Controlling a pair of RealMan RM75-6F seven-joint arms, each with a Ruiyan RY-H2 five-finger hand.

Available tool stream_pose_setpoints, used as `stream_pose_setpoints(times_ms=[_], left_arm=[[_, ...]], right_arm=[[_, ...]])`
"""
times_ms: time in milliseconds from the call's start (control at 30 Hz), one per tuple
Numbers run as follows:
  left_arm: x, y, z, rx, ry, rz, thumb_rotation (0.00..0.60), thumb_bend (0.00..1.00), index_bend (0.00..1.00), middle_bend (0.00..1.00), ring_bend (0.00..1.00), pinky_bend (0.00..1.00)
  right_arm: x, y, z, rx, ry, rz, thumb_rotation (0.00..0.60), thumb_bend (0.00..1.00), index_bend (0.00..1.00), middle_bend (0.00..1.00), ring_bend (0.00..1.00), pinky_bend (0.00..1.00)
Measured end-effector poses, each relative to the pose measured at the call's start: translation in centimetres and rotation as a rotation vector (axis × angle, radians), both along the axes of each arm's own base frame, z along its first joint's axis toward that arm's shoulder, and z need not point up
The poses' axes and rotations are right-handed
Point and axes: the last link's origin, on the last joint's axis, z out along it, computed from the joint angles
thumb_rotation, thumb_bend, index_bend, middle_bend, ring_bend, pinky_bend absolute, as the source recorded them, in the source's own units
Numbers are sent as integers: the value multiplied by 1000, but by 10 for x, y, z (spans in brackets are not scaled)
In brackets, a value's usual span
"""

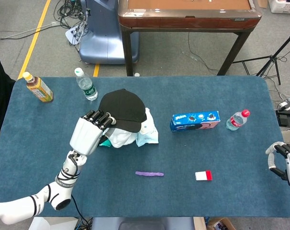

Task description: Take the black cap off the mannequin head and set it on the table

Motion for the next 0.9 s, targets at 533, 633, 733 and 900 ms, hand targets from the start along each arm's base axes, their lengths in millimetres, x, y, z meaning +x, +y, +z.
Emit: stream_pose_setpoints(times_ms=[533,633,733,900], left_arm=[[14,31,14,44,55,85,600,452,648,607,499,622],[16,37,15,60,71,93,600,452,648,607,498,621],[17,45,16,63,74,114,600,452,649,607,498,621],[16,59,21,79,68,156,600,452,648,607,498,621]], right_arm=[[-2,-3,0,7,-2,-10,600,464,545,476,463,598],[-2,-3,1,6,-6,-10,600,464,545,476,463,598],[-2,-2,1,5,-9,-10,600,464,545,476,463,598],[-3,-2,3,2,-13,-10,600,464,545,476,463,598]])
